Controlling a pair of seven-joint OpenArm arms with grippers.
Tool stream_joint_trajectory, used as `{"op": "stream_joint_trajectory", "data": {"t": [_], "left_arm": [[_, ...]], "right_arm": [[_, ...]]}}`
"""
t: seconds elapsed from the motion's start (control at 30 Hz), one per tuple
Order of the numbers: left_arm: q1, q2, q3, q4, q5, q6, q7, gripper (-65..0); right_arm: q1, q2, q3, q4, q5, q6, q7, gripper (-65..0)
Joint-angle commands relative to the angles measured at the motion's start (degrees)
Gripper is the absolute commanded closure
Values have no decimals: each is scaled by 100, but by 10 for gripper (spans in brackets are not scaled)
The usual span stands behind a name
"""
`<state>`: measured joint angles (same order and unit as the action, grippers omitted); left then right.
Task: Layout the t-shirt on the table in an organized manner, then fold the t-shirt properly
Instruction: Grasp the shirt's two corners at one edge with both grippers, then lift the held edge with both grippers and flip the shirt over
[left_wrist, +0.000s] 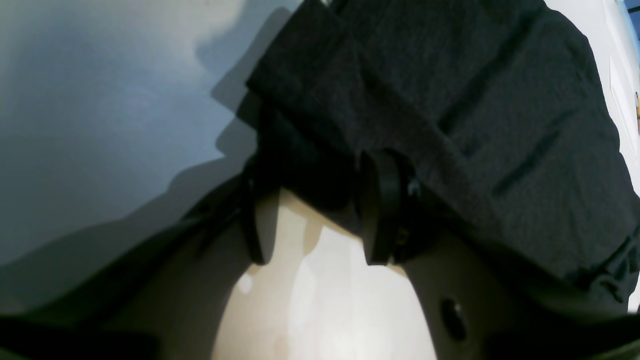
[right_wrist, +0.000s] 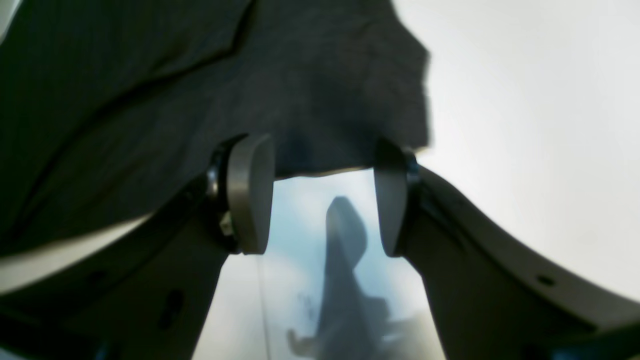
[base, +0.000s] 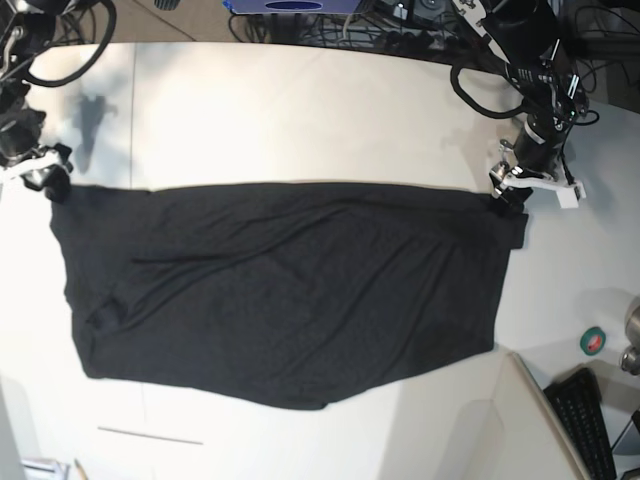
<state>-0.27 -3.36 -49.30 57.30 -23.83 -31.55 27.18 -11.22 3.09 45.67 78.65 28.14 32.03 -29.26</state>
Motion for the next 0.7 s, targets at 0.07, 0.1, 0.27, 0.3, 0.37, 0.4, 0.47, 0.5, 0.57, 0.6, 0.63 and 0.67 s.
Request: {"op": "stream_joint_trajectory", "data": {"t": [0.07, 0.1, 0.27, 0.3, 0.37, 0.4, 0.47, 0.5, 0.57, 0.6, 0.63, 0.67], "left_arm": [[32, -73, 2, 24, 102, 65, 108, -161], [32, -73, 2, 24, 102, 65, 108, -92], [49, -82, 2, 59, 111, 311, 108, 0], [49, -82, 2, 59, 111, 390, 108, 0], [58, -82, 2, 59, 111, 425, 108, 0], [58, -82, 2, 59, 111, 425, 108, 0], [58, -82, 2, 68, 111, 425, 108, 0], [58, -82, 2, 68, 111, 425, 108, 0], [67, -82, 2, 68, 111, 425, 108, 0], [67, -82, 2, 68, 111, 425, 117, 0], [76, -82, 2, 68, 111, 425, 117, 0], [128, -82, 2, 68, 111, 425, 117, 0]], "right_arm": [[256, 82, 273, -380, 83, 36, 99, -308], [292, 82, 246, -485, 83, 36, 99, -308], [388, 29, 308, -608, 83, -421, 29, -312], [397, 3, 308, -696, 109, -737, -85, -312], [503, -15, 308, -881, 118, -1062, -147, -314], [547, -15, 317, -995, 118, -1062, -156, -314], [678, -15, 317, -1267, 118, -1062, -173, -314], [740, -15, 317, -1382, 118, -1062, -173, -314], [828, 3, 317, -1549, 118, -1062, -173, -314], [854, 12, 317, -1610, 118, -1062, -165, -314], [916, 20, 317, -1672, 118, -1062, -165, -315], [960, 29, 317, -1760, 118, -1062, -165, -315]]}}
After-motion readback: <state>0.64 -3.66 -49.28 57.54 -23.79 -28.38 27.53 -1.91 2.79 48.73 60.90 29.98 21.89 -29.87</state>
